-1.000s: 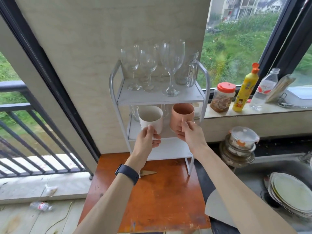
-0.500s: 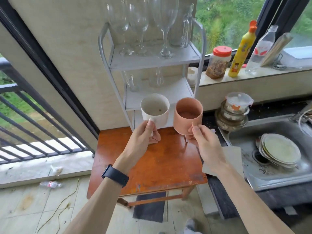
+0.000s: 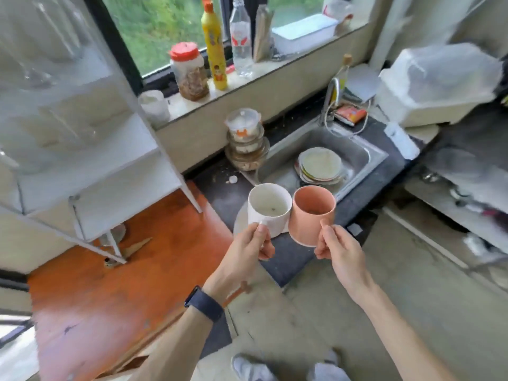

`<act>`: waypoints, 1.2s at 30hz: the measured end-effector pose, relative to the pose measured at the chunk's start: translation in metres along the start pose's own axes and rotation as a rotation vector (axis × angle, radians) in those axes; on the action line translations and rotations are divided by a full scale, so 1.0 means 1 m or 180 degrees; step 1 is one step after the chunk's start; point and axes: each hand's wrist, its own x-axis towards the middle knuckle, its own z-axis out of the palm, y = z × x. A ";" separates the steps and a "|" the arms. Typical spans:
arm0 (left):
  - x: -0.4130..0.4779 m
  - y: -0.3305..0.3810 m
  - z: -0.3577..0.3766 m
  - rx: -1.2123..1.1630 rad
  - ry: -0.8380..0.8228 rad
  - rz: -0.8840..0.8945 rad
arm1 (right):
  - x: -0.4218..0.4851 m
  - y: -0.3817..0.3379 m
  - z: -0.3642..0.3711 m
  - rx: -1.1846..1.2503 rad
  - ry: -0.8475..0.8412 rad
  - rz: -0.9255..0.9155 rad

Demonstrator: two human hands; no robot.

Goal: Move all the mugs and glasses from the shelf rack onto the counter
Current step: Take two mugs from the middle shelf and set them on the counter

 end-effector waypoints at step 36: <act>0.204 0.209 0.921 0.0570 -0.3649 0.0935 | -0.023 0.081 -0.801 0.0522 0.3957 0.0403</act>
